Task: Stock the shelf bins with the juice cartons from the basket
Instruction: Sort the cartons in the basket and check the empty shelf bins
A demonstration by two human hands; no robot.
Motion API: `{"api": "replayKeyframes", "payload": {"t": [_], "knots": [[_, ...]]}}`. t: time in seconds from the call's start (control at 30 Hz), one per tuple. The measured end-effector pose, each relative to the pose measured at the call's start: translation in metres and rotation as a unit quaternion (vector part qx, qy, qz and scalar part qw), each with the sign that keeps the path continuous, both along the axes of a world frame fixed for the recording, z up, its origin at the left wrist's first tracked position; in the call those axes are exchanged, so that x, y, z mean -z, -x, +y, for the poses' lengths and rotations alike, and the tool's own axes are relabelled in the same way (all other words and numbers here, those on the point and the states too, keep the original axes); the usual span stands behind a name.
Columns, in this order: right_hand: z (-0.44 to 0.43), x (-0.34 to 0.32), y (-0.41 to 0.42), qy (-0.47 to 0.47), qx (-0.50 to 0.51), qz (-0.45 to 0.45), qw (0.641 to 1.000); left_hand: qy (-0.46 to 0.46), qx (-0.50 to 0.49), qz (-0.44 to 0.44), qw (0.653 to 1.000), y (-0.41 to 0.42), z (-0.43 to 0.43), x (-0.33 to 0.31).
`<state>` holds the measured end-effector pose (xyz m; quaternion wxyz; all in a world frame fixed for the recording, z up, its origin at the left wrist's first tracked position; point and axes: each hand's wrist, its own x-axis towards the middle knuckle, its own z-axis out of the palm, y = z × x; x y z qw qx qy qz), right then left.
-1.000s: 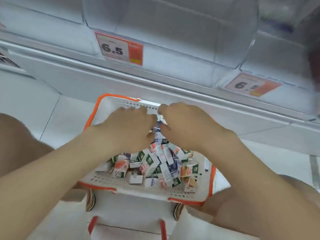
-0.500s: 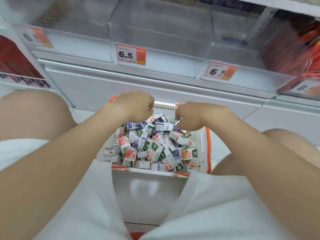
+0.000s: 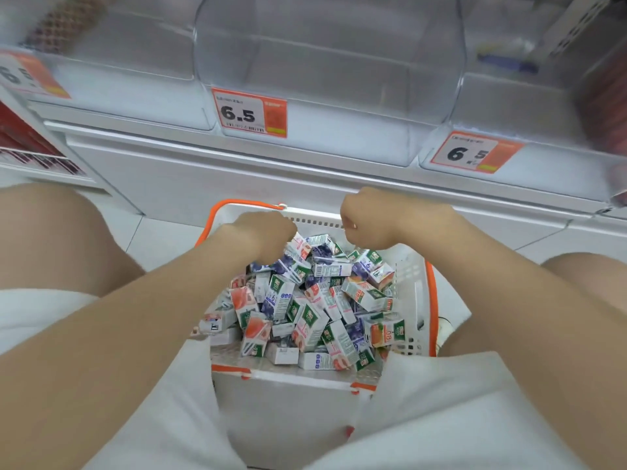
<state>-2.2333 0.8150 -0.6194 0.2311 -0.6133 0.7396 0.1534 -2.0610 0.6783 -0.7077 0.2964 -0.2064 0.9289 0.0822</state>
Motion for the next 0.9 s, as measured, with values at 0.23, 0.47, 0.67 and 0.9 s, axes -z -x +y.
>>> {"api": "replayKeyframes", "payload": {"t": [0.23, 0.47, 0.67, 0.9], "knots": [[0.007, 0.029, -0.004, -0.062, -0.021, -0.015, 0.998, -0.026, 0.033, -0.014, 0.999, -0.004, 0.020, 0.046], [0.026, 0.053, -0.019, -0.051, -0.055, 0.000, 0.997, -0.042, -0.049, 0.040, 0.997, -0.011, 0.040, 0.081], [0.047, 0.078, -0.031, -0.098, -0.064, 0.013, 0.993, -0.048, -0.101, 0.149, 0.983, -0.015, 0.043, 0.081], [0.053, 0.091, -0.042, -0.103, -0.066, 0.017, 0.992, -0.117, -0.022, -0.011, 0.993, -0.029, 0.098, 0.081]]}}
